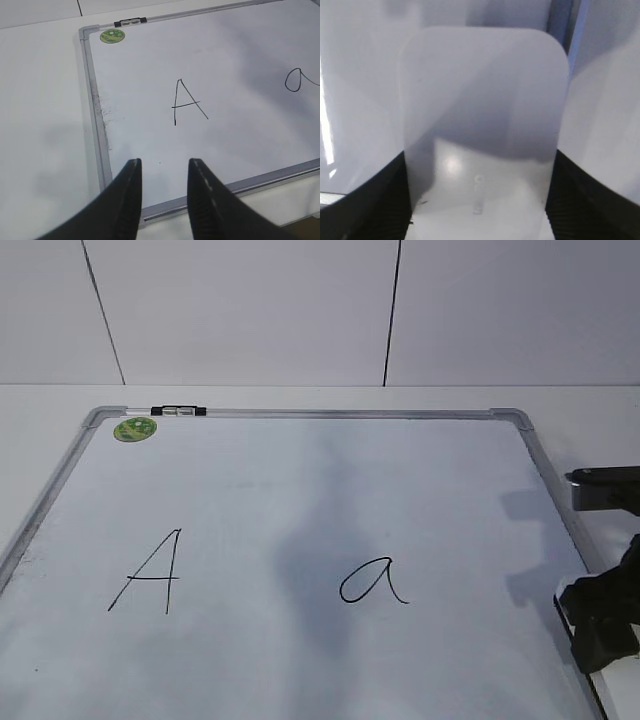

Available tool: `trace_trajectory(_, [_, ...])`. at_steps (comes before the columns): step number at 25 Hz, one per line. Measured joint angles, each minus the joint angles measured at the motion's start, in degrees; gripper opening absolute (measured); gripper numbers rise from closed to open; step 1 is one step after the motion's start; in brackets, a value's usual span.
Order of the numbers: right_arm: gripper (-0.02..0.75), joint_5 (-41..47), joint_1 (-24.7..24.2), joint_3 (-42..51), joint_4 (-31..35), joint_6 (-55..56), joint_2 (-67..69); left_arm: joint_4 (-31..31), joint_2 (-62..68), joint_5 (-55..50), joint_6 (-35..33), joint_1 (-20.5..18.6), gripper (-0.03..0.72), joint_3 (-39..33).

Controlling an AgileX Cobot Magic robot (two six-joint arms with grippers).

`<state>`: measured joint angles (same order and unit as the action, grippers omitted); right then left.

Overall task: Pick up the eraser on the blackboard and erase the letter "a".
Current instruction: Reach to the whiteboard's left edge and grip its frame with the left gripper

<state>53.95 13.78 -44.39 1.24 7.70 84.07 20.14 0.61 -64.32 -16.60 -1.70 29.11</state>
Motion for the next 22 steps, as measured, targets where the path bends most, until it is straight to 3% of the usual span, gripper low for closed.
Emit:
trace_trajectory(9, [0.573, 1.51, 0.00, -0.59, -0.11, 0.33, -2.46, 0.00, 1.81, 0.00, 0.00, 0.00, 0.244, 0.00])
trace_trajectory(15, [0.572, 7.44, 0.00, -4.63, 0.10, 0.93, -2.56, 0.00, 8.63, 1.38, 1.01, 0.00, 0.248, 0.00])
trace_trajectory(22, [0.572, 11.42, 0.00, -8.23, 0.22, 1.05, -2.68, 0.65, 21.63, 9.98, 1.76, 0.00, 0.292, 0.51])
